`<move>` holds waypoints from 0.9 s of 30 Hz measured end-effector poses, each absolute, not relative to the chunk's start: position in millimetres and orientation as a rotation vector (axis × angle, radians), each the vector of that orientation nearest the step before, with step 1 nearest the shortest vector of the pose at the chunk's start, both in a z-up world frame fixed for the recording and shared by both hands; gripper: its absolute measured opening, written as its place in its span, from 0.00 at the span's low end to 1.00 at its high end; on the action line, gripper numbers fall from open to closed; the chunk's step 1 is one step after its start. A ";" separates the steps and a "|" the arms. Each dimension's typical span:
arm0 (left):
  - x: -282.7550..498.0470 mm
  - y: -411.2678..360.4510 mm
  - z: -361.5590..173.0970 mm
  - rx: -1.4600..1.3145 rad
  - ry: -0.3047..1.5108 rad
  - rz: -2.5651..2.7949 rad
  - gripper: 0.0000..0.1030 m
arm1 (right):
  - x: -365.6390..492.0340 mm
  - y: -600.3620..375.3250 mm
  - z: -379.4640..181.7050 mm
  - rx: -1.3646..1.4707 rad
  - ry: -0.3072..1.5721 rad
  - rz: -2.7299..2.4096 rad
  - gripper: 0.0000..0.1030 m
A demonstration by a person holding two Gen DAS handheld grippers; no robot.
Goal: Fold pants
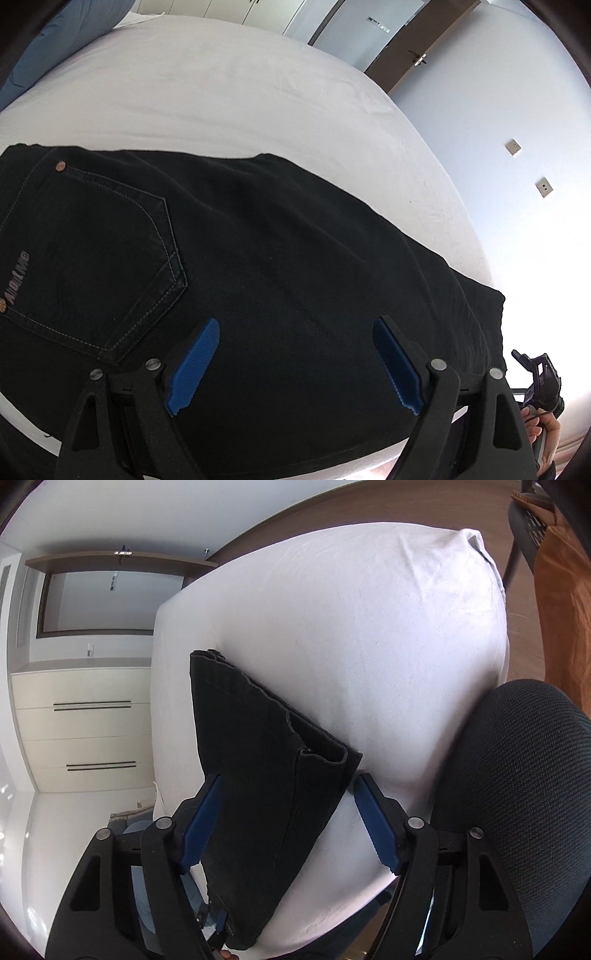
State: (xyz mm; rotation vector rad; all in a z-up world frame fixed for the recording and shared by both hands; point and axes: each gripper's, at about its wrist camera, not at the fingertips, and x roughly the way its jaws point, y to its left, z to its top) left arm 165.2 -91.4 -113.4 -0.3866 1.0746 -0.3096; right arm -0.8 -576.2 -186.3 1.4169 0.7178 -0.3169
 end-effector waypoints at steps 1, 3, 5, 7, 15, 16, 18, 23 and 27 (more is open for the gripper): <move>163.8 -90.6 -117.2 -0.396 1.088 -0.311 0.84 | -2.1 -576.3 -185.8 1.439 0.702 -0.316 0.69; 151.9 -83.9 -123.0 -0.401 1.100 -0.311 0.84 | -3.7 -576.8 -190.5 1.503 0.653 -0.306 0.69; 150.6 -88.4 -126.8 -0.392 1.099 -0.314 0.84 | -11.5 -577.8 -192.4 1.552 0.606 -0.308 0.69; 150.7 -95.8 -130.6 -0.379 1.098 -0.317 0.84 | -17.8 -577.1 -195.3 1.600 0.548 -0.314 0.67; 147.8 -102.3 -131.5 -0.348 1.100 -0.320 0.84 | -20.6 -573.8 -206.3 1.703 0.354 -0.271 0.48; 147.4 -103.0 -131.4 -0.345 1.101 -0.318 0.84 | -20.1 -573.8 -206.4 1.702 0.344 -0.267 0.48; 147.2 -106.5 -132.2 -0.337 1.103 -0.315 0.84 | -14.9 -574.7 -206.8 1.699 0.333 -0.256 0.41; 148.1 -117.8 -135.9 -0.303 1.122 -0.308 0.85 | 24.5 -584.5 -216.6 1.656 0.360 -0.277 0.16; 149.2 -126.2 -137.2 -0.312 1.129 -0.302 0.87 | 49.6 -585.9 -216.9 1.615 0.378 -0.289 0.13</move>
